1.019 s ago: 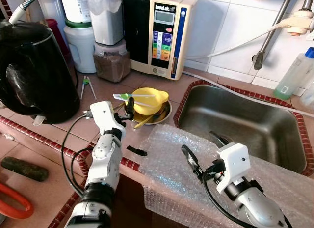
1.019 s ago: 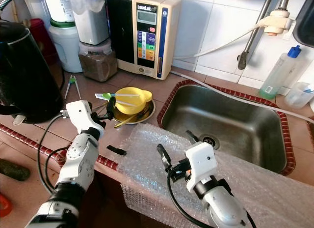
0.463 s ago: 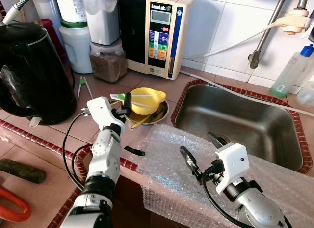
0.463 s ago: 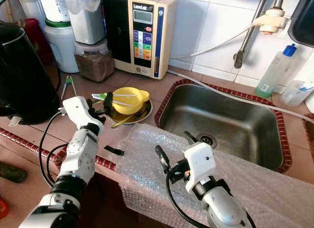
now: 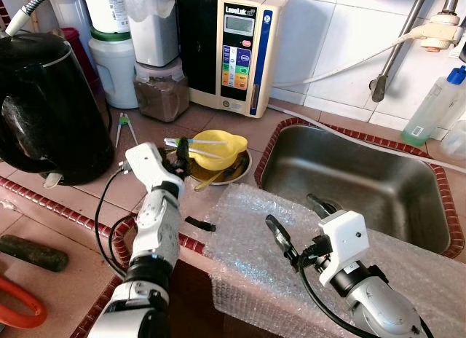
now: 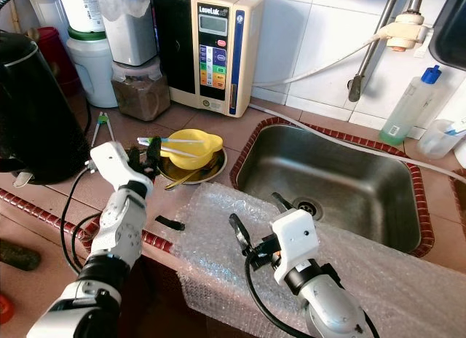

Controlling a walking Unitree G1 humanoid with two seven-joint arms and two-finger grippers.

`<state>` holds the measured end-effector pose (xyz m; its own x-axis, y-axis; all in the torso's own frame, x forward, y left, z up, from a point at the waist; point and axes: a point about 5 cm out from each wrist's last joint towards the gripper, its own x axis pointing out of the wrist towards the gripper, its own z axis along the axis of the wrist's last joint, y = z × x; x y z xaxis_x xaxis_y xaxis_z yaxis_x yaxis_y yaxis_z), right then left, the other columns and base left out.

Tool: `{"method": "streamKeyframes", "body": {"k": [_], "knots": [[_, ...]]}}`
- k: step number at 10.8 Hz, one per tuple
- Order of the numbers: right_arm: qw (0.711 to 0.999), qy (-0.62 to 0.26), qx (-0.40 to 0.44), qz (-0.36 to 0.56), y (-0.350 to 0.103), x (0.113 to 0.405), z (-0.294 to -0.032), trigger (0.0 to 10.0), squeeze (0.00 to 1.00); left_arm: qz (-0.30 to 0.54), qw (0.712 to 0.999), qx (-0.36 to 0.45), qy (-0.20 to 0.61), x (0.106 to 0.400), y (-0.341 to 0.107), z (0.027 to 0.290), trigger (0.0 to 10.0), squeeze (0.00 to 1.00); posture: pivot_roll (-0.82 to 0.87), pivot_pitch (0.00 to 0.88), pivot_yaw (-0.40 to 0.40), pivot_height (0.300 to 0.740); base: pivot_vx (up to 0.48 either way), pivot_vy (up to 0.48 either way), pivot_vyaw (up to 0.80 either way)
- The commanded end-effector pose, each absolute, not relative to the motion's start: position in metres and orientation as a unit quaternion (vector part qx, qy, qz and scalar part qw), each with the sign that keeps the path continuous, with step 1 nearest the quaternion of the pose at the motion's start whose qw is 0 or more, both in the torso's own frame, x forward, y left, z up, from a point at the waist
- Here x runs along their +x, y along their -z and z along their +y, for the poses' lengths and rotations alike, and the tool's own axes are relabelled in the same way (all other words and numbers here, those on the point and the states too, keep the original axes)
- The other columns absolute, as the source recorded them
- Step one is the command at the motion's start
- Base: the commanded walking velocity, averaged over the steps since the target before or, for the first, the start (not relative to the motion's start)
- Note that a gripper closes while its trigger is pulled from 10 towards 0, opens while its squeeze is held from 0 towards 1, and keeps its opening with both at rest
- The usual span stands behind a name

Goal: Kitchen organization

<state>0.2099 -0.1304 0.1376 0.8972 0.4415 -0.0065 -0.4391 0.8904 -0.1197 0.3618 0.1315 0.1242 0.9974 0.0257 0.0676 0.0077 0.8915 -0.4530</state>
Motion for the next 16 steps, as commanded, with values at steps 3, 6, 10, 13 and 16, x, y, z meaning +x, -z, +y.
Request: {"method": "streamKeyframes", "body": {"k": [3, 6, 10, 13, 16], "knots": [[0.972, -0.228, -0.059, -0.01, -0.137, 0.211, -0.13, 10.0, 0.0, -0.04, 0.97, -0.239, -0.006, 0.365, -0.128, 0.131, 0.0, 0.0, -0.01, 0.0, -0.017, 0.74, 0.0, 0.0, 0.0], [0.972, -0.229, -0.053, -0.009, -0.136, 0.213, -0.13, 10.0, 0.0, -0.046, 0.967, -0.25, -0.001, 0.367, -0.132, 0.132, 0.0, 0.0, 0.0, 0.0, -0.01, 0.74, 0.0, 0.0, 0.0], [0.972, -0.23, -0.054, -0.008, -0.132, 0.216, -0.129, 10.0, 0.0, -0.04, 0.96, -0.278, 0.014, 0.368, -0.132, 0.13, 0.0, 0.0, 0.01, 0.0, -0.003, 0.74, 0.0, 0.0, 0.0], [0.971, -0.232, -0.058, -0.008, -0.13, 0.217, -0.128, 10.0, 0.0, -0.047, 0.958, -0.282, 0.011, 0.368, -0.134, 0.136, 0.0, 0.0, 0.02, 0.0, -0.004, 0.74, 0.0, 0.0, 0.0], [0.97, -0.234, -0.064, -0.01, -0.13, 0.218, -0.13, 10.0, 0.0, -0.07, 0.96, -0.27, -0.013, 0.367, -0.141, 0.15, 0.0, 0.0, 0.02, 0.0, -0.014, 0.74, 0.0, 0.0, 0.0]]}}
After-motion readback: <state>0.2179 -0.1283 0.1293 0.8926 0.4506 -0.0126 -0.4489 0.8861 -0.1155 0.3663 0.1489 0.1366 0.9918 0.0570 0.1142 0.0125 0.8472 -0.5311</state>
